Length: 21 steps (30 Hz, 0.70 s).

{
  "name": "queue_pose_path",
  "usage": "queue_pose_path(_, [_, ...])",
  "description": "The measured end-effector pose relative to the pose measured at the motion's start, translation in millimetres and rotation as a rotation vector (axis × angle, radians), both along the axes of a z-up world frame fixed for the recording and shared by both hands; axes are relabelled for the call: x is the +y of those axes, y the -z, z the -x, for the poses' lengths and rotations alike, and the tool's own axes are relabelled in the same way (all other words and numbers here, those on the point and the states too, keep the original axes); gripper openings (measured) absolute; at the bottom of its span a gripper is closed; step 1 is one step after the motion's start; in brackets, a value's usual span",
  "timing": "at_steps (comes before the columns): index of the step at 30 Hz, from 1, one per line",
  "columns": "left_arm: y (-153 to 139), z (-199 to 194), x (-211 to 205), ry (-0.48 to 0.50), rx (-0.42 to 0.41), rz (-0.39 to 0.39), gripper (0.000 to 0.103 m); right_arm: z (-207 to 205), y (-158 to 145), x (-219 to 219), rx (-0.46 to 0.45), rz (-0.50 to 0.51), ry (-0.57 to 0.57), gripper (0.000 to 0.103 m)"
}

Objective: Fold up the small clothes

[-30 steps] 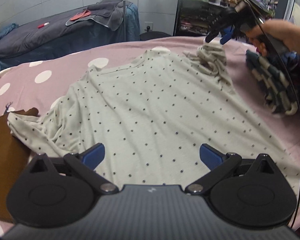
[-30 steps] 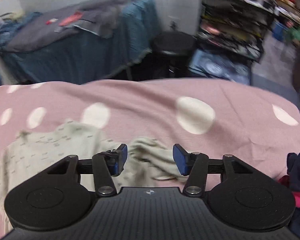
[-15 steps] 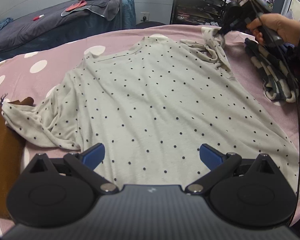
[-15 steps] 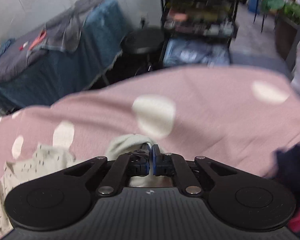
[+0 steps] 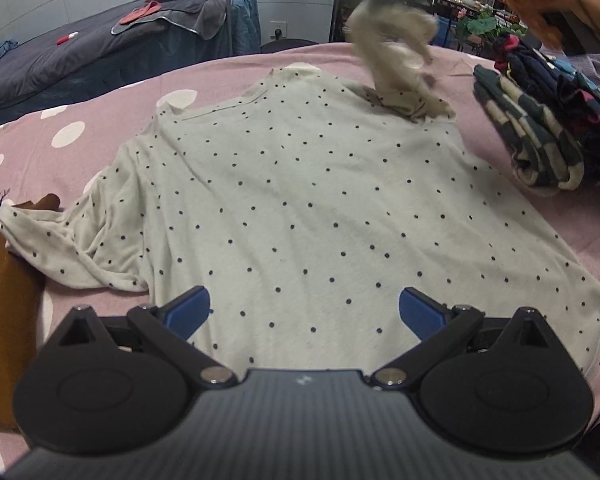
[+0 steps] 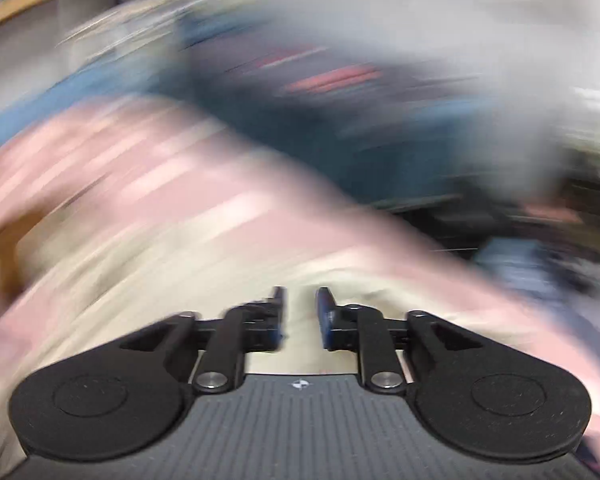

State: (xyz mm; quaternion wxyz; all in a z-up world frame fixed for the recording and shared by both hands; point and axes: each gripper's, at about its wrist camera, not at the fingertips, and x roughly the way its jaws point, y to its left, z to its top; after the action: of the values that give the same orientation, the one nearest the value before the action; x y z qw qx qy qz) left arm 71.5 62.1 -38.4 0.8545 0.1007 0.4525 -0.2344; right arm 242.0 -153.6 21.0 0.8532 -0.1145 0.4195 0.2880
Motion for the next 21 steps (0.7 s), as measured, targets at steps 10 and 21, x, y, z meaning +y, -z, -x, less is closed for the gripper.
queue_pose_path(10, [4,-3,32,-0.079,0.020,0.002,0.103,16,55,-13,0.110,0.060,0.276,0.066])
queue_pose_path(21, [13,1,24,-0.038,0.037,-0.010,0.103,-67,121,-137,0.374,-0.422,1.055,0.085])
